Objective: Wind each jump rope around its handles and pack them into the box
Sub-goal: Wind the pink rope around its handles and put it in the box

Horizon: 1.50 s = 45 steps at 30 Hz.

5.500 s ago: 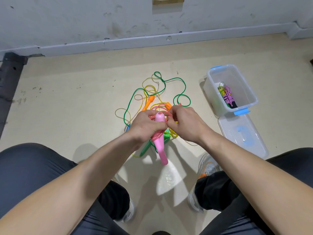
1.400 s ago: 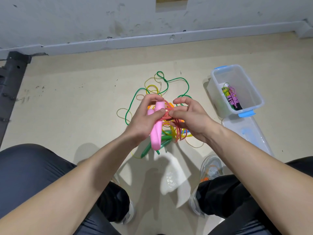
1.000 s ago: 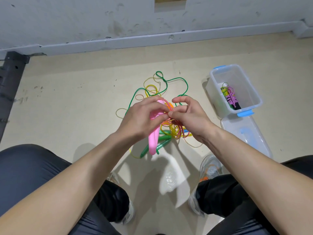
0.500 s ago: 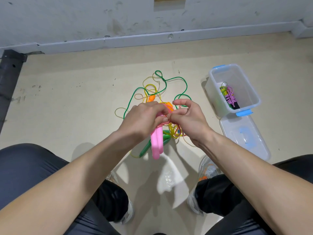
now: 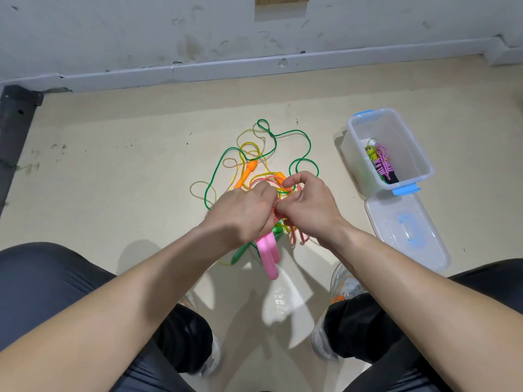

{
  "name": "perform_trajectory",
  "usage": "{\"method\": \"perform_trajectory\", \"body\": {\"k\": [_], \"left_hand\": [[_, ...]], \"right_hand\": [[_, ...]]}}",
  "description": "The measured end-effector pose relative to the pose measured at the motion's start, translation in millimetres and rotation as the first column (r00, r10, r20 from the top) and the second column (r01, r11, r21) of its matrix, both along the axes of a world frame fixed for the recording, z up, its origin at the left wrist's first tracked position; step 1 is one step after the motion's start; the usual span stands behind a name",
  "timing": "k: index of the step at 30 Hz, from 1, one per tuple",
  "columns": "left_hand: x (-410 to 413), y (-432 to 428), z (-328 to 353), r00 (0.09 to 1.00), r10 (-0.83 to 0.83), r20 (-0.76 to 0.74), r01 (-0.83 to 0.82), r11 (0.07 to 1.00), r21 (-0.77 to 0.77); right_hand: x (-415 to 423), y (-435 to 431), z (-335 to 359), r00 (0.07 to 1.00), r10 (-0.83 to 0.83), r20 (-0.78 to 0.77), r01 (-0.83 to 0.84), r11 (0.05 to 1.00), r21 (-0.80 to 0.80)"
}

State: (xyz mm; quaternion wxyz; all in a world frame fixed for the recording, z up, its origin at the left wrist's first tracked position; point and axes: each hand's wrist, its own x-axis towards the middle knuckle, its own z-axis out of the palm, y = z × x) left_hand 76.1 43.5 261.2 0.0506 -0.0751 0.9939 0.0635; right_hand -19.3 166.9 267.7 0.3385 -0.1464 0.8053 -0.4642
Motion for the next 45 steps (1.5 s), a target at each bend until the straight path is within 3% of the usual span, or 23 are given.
{"method": "perform_trajectory", "body": {"k": [6, 11, 16, 23, 26, 37, 45], "left_hand": [[0, 4, -14, 0.973, -0.066, -0.219, 0.050, 0.996, -0.078], [2, -2, -28, 0.955, -0.033, -0.294, 0.038, 0.999, 0.014], [6, 0, -33, 0.945, -0.046, -0.324, 0.052, 0.999, 0.011], [7, -6, -37, 0.946, -0.042, -0.320, 0.094, 0.985, 0.148], [6, -9, -38, 0.952, -0.074, -0.296, 0.135, 0.972, 0.193], [7, -5, -34, 0.941, -0.084, -0.327, 0.109, 0.992, 0.059], [6, -11, -30, 0.958, -0.101, -0.267, 0.129, 0.988, 0.087]], "right_hand": [[1, -2, -11, 0.996, -0.091, 0.019, 0.091, 0.996, 0.013], [-1, -4, -12, 0.967, -0.218, 0.131, 0.214, 0.976, 0.040], [-5, -3, -14, 0.946, -0.157, 0.283, 0.135, 0.986, 0.096], [-13, 1, -19, 0.921, -0.065, 0.385, 0.042, 0.997, 0.067], [-14, 3, -22, 0.915, -0.073, 0.397, 0.055, 0.997, 0.057], [-12, 4, -30, 0.916, -0.125, 0.382, 0.126, 0.992, 0.021], [-1, 3, -23, 0.966, -0.141, 0.216, 0.151, 0.988, -0.031]]}}
